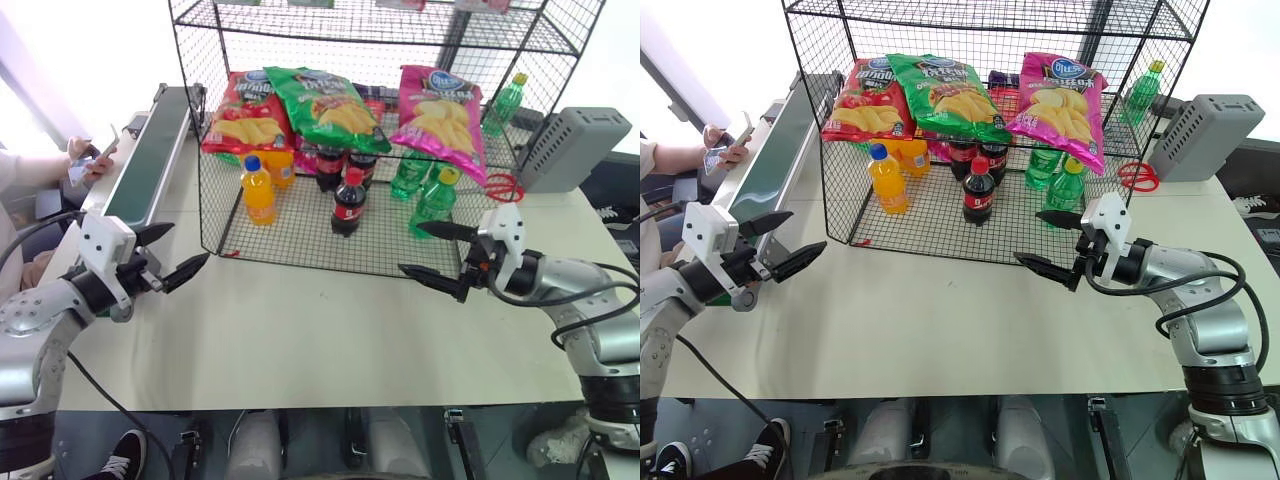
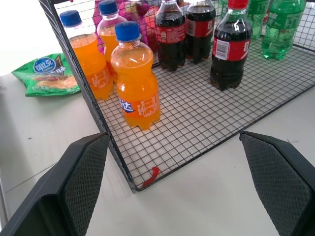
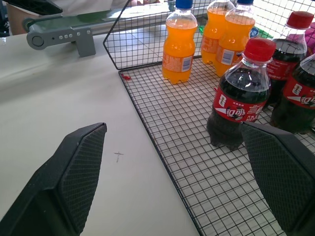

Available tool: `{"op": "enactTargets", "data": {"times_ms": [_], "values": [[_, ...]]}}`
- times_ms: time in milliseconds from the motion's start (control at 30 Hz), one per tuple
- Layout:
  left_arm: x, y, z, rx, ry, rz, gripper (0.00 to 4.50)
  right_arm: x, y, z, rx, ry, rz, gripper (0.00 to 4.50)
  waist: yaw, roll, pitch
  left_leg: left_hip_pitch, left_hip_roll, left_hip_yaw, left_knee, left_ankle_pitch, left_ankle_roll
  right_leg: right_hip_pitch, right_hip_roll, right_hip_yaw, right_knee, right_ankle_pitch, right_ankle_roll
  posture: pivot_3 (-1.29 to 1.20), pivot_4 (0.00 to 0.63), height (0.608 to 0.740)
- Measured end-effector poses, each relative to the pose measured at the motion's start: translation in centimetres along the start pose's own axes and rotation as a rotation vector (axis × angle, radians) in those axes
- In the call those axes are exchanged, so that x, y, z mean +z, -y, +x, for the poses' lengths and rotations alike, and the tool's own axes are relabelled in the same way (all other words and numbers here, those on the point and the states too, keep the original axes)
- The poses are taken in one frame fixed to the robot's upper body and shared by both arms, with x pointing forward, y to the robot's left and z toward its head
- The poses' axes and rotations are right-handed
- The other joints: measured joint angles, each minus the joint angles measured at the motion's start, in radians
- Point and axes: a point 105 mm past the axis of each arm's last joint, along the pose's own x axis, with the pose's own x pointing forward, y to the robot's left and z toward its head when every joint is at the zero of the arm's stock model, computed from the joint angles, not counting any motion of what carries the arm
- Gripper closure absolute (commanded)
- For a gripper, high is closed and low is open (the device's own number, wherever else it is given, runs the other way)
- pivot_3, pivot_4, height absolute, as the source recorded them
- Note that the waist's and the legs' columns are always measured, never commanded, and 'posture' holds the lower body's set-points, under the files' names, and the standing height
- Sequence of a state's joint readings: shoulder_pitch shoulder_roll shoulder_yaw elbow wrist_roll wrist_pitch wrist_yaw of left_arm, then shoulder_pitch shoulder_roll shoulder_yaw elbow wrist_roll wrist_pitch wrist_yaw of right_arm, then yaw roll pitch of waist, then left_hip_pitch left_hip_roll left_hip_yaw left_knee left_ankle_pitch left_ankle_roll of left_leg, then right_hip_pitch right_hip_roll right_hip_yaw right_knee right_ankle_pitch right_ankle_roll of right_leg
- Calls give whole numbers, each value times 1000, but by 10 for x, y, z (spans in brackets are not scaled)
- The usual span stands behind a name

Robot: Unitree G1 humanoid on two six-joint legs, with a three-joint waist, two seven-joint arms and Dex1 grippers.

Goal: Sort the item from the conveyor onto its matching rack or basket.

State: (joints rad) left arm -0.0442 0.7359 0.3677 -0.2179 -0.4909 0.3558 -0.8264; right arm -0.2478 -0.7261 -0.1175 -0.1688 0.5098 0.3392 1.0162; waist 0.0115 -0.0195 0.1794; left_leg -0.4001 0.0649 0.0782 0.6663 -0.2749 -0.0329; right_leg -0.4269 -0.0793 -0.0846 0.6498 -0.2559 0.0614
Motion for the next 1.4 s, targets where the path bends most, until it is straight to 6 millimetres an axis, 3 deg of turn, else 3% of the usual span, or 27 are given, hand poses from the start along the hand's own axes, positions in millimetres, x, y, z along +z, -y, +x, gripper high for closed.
{"op": "enactTargets", "data": {"times_ms": [1000, 1400], "values": [[12, 2, 1, -77, 39, 82, 0, -10, 7, -1, -17, -44, -42, 8, -1, 0, 0, 0, 0, 0, 0, 0, 0, 0, 0, 0, 0, 0, 0, 0, 150, 740], [4, 0, 0, -65, 16, 89, 0, -10, 7, -1, -9, -45, -42, 8, -1, 0, 0, 0, 0, 0, 0, 0, 0, 0, 0, 0, 0, 0, 0, 0, 150, 740]]}}
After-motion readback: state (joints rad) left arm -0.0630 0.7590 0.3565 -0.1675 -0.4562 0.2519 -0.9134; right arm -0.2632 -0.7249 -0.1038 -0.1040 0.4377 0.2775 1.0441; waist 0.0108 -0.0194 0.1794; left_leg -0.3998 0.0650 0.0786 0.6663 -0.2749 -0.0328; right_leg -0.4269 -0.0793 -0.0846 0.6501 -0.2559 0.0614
